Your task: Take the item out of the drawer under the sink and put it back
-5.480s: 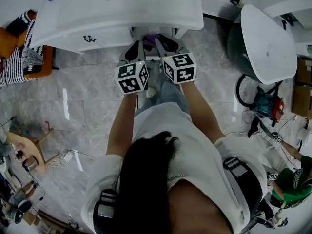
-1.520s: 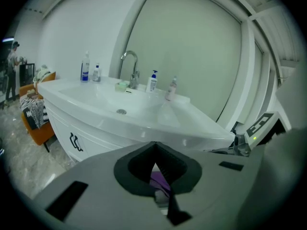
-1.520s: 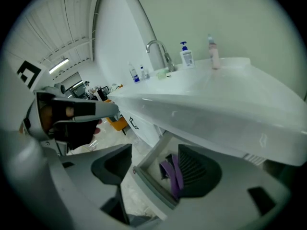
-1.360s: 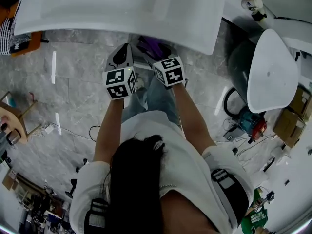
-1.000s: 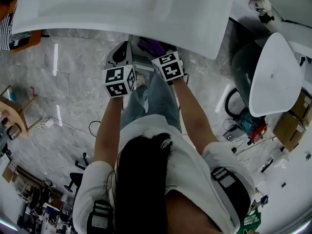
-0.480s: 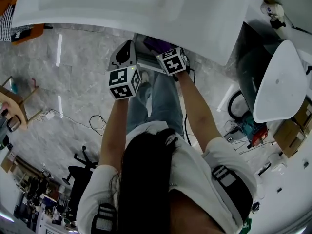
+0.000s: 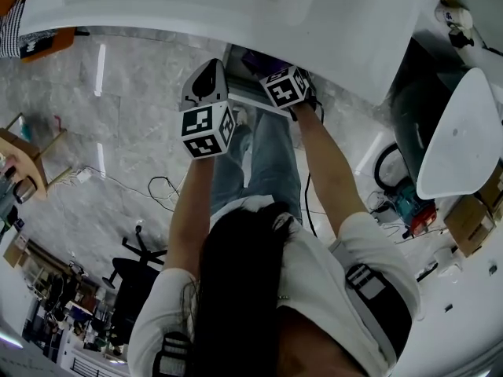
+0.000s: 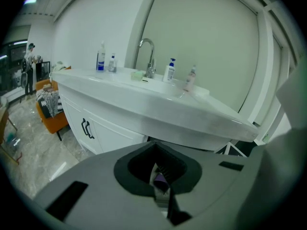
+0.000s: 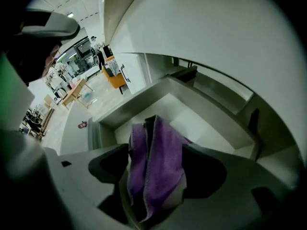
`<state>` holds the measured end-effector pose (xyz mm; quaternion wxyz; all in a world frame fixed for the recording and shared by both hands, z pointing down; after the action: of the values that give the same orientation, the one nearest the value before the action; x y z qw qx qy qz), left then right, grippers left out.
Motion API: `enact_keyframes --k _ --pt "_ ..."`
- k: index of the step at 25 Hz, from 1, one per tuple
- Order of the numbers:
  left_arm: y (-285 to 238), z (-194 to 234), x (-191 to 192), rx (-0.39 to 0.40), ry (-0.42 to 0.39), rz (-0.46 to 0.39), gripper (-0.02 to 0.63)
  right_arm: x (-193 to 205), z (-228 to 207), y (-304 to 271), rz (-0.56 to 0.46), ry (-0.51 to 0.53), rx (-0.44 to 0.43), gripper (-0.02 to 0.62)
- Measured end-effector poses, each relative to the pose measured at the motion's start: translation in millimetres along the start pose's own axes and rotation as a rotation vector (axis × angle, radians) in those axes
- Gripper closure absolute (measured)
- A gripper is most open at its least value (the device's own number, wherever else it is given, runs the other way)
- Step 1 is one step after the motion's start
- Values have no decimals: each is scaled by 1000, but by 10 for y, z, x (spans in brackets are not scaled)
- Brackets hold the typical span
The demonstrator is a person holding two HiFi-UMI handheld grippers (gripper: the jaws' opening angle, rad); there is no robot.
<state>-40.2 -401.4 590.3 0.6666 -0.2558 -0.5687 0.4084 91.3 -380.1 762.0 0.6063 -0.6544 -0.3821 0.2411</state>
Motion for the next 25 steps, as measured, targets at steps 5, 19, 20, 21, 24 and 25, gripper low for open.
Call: enact_keyframes --k 5,19,20,21,24,25 --pt "-16 50 52 0 8 12 603 7 -79 -119 25 -4 51 256" --pt "-81 146 91 -6 35 15 603 -47 -175 -343 103 16 122 258" --pt "-79 150 83 -6 36 13 603 -47 -178 -344 109 17 133 258" --pt "-75 157 77 -7 38 13 603 -49 -177 -344 114 18 141 258" --pt "-61 185 79 -8 45 11 603 -46 -161 -350 116 19 158 261" --pt "-61 189 82 -8 44 11 603 -38 -164 -361 115 19 162 265"
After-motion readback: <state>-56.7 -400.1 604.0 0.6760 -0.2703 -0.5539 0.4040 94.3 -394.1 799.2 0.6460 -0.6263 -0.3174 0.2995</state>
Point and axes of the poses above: the fingertips, and each gripper's own axes: y backward along the fingers, z to its left, x out of its underside, the point moved 2 cm from there along y, backward along the fingers, and after that the axes turned 14 degrees about z, right-handed, at the moved point
